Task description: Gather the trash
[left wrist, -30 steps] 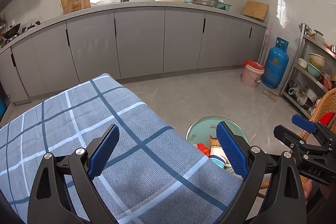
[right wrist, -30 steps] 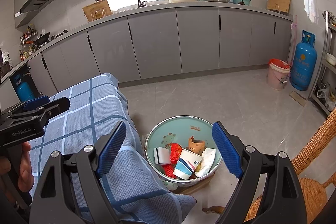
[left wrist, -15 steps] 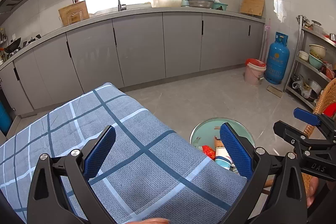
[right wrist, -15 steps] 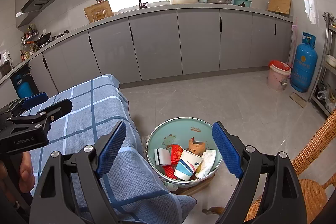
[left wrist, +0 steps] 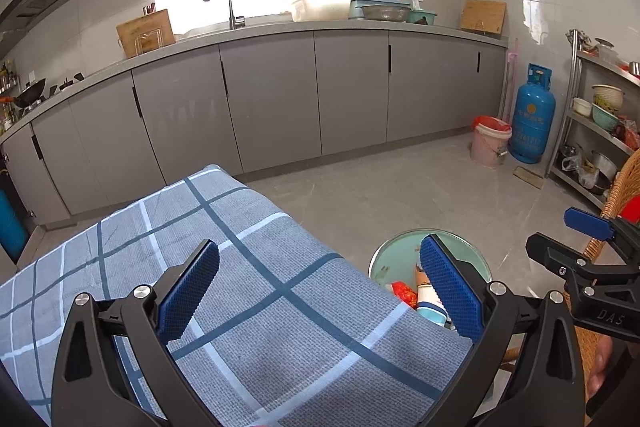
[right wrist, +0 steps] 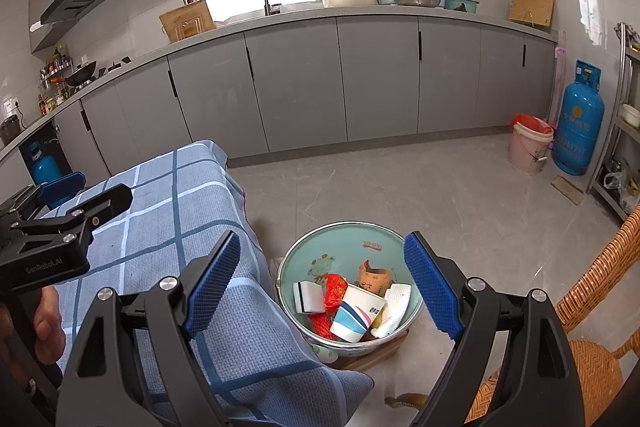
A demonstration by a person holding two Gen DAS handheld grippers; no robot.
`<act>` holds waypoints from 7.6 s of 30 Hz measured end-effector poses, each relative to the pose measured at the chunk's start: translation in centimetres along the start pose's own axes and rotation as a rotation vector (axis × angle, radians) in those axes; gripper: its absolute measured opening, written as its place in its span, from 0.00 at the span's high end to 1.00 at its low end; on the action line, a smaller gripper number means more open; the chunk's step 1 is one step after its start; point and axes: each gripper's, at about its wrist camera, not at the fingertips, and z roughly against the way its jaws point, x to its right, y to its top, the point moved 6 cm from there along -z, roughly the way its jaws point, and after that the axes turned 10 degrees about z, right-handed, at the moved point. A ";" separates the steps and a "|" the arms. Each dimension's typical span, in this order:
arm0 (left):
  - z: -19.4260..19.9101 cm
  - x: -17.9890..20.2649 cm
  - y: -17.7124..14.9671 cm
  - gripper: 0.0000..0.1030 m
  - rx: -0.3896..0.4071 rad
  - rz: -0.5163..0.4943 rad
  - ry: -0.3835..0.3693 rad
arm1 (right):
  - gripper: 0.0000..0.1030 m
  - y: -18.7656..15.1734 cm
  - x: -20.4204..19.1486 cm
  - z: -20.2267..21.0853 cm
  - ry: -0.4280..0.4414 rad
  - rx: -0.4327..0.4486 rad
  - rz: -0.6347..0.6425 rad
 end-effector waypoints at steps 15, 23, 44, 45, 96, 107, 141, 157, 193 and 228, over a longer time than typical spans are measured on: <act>-0.2 -0.8 -0.1 0.04 -0.030 0.039 -0.019 | 0.15 -1.4 0.9 0.4 -0.048 -0.016 0.001; -0.2 -1.2 -0.2 0.04 -0.029 0.049 -0.024 | 0.14 -3.2 2.6 0.7 -0.090 -0.048 -0.017; 0.0 -1.1 0.0 0.04 -0.024 0.042 0.002 | 0.14 -2.1 1.1 0.7 -0.061 -0.023 0.004; 0.0 -1.1 0.0 0.04 -0.023 0.041 0.006 | 0.14 -2.0 1.1 0.7 -0.060 -0.022 0.005; 0.4 -0.7 0.2 0.04 -0.018 0.031 0.003 | 0.13 -1.9 0.3 1.1 -0.042 -0.020 0.005; 0.5 -0.7 0.2 0.04 -0.015 0.030 0.005 | 0.13 -1.9 0.0 1.1 -0.039 -0.019 0.003; 0.7 -0.5 0.3 0.04 -0.025 0.032 0.012 | 0.10 -0.7 -0.8 1.2 -0.059 -0.007 0.026; 0.9 -1.0 0.3 0.04 -0.018 0.053 0.013 | 0.10 -0.6 -0.8 1.5 -0.059 -0.006 0.030; 1.7 -0.5 1.0 0.04 0.019 0.012 0.046 | 0.10 0.7 -1.4 1.6 -0.048 0.012 0.044; 1.7 -0.9 0.3 0.04 0.008 0.019 0.073 | 0.10 -0.1 -1.8 1.2 -0.044 0.004 0.043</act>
